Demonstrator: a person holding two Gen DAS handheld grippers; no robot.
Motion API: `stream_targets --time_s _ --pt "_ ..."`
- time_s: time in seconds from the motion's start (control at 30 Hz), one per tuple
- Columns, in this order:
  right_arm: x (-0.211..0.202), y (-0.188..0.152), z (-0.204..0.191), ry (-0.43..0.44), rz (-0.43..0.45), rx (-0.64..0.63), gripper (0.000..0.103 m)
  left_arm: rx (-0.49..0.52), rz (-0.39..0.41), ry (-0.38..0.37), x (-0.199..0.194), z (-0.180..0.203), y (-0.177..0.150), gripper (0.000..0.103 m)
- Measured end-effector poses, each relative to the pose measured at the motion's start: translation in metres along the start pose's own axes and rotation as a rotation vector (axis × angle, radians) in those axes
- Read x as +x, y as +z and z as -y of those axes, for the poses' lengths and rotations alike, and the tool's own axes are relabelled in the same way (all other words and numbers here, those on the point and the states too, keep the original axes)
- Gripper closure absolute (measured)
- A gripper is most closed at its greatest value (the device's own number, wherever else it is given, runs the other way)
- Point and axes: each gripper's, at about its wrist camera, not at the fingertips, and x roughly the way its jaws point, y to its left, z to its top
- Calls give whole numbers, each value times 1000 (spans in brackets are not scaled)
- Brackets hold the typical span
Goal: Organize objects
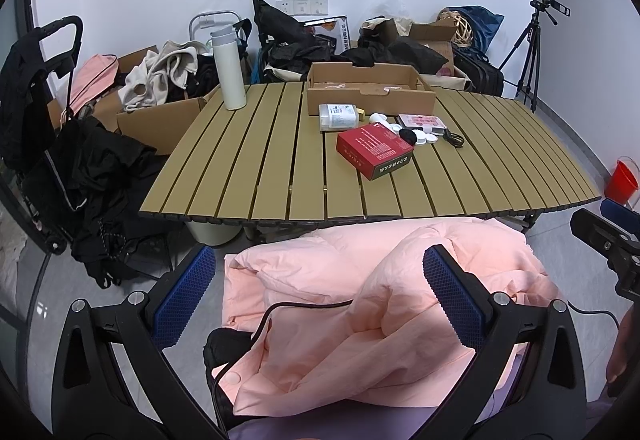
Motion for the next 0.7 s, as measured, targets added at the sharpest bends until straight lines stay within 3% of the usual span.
stream_targets --time_s 0.7 --pt "5 -2 2 -7 -10 8 0 0 -17 5 3 3 0 0"
